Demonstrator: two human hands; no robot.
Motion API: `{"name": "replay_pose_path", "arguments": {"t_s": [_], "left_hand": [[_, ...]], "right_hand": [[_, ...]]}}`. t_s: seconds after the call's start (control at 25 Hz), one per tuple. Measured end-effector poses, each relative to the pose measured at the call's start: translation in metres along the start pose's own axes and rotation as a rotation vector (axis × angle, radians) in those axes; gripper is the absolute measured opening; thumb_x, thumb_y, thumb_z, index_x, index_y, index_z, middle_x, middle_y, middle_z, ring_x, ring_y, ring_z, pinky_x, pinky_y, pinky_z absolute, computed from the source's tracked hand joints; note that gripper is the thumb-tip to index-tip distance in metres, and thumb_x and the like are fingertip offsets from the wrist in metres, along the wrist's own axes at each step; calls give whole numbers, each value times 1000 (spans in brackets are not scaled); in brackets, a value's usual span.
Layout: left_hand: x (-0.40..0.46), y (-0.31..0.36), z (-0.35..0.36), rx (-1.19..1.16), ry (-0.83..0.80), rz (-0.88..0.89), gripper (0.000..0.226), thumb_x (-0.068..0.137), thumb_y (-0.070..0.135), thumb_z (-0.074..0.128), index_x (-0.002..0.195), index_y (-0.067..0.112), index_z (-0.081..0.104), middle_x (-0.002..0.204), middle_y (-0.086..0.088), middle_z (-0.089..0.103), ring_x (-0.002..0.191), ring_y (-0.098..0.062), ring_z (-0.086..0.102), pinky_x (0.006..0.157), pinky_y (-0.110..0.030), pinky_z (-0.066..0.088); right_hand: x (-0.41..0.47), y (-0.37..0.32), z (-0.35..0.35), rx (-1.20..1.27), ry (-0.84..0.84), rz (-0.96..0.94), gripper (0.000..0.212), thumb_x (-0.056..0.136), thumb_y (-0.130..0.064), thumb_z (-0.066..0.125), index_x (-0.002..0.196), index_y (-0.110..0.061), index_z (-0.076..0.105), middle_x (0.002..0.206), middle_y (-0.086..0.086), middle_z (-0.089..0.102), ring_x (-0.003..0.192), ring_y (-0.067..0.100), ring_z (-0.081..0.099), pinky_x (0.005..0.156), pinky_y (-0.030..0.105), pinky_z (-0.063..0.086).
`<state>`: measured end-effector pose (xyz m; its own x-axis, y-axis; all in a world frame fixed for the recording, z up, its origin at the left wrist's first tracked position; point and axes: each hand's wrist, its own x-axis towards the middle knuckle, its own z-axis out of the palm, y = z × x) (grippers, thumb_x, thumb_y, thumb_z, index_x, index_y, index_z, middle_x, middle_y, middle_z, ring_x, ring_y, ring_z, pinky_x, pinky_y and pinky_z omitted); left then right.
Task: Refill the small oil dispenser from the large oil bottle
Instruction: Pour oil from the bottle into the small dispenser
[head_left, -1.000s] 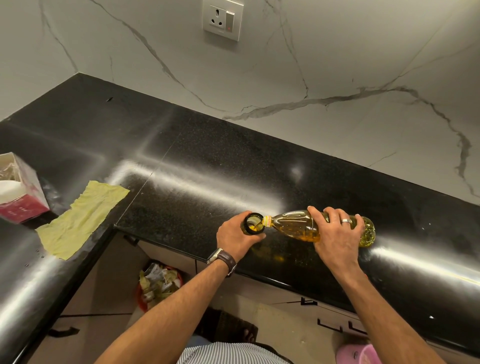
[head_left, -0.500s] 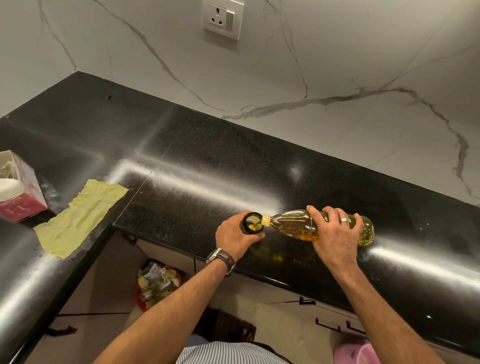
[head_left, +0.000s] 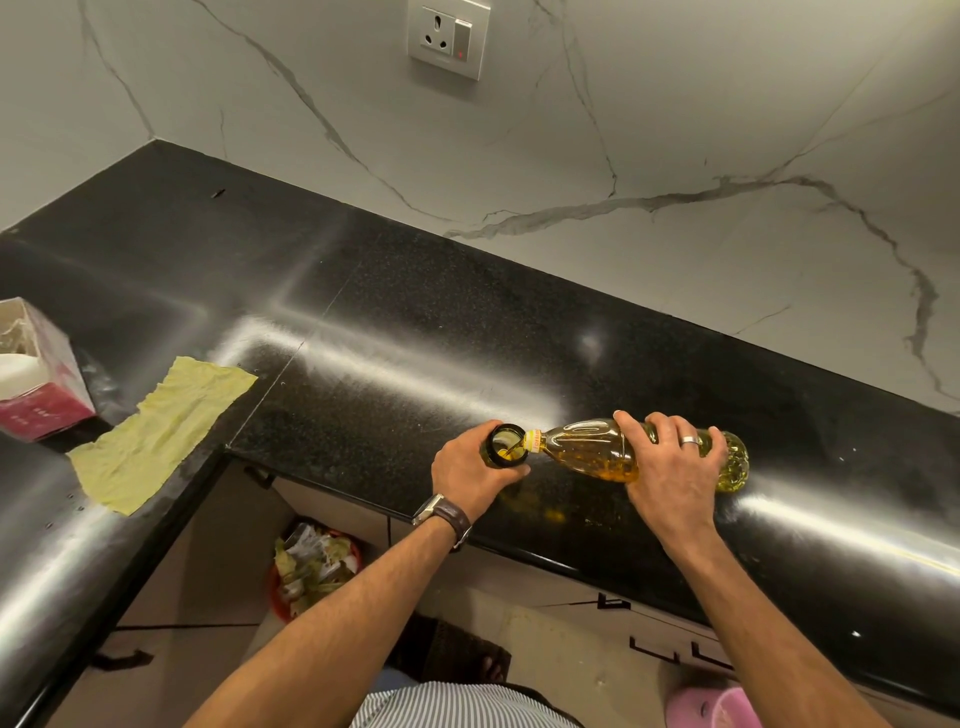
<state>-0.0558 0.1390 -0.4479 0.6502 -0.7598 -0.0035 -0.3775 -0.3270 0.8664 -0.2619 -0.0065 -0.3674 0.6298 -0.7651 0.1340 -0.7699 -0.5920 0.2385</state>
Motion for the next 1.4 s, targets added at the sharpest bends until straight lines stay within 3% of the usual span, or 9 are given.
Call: {"name": "replay_pose_path", "arguments": {"t_s": [1.4], "left_hand": [[0,-1,0,-14,-15,14,57,69,54,87,120,35,69,109,16,74,104,-5,66,91,-37,57]], "right_hand": [[0,2,4,2,23,-16,88,71,-29,93,147,-34,49,134,10,61,129,33,53,109,68,33]]}}
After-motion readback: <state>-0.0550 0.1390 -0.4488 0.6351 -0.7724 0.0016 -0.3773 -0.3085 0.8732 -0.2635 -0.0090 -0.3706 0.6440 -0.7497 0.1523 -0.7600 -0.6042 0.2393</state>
